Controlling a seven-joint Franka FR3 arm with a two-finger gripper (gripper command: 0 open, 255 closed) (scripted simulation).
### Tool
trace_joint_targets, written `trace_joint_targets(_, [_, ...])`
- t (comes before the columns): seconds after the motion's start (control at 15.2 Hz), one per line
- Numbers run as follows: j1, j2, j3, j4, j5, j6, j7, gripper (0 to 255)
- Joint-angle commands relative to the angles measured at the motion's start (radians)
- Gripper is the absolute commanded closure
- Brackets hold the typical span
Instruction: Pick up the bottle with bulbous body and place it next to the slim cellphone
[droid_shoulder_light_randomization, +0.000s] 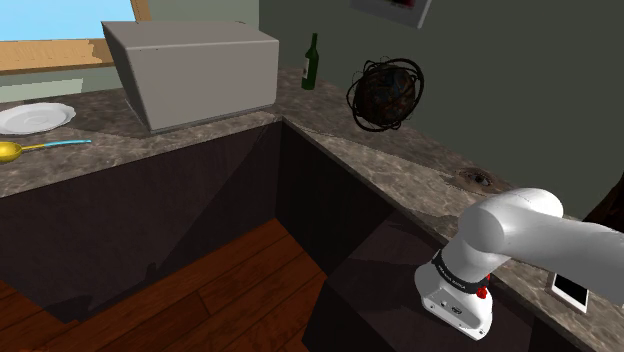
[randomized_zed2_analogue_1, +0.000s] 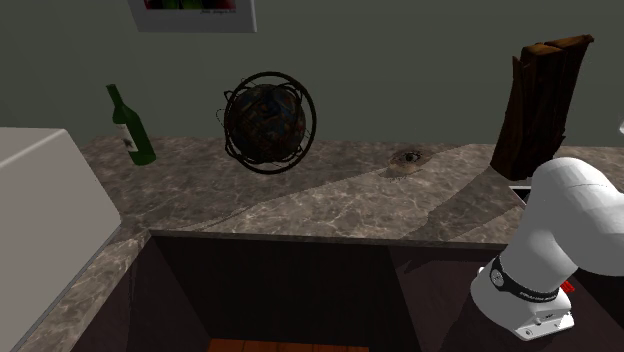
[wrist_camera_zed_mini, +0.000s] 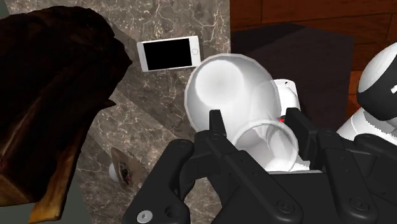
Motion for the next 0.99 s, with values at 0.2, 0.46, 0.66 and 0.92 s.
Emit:
trace_joint_targets(0.2, [0.000,0.043,-0.065,0.164,-0.200,0.002,-0.273,255])
trace_joint_targets(0.46, [-0.013,0.005,-0.082,0.136,-0.231,0.021,-0.305,255])
trace_joint_targets(0.66, [-0.027,-0.048,-0.080,0.065,-0.222,0.032,-0.275,255])
trace_joint_targets(0.92, [-0.045,-0.113,-0.081,-0.021,-0.214,0.046,-0.242,255])
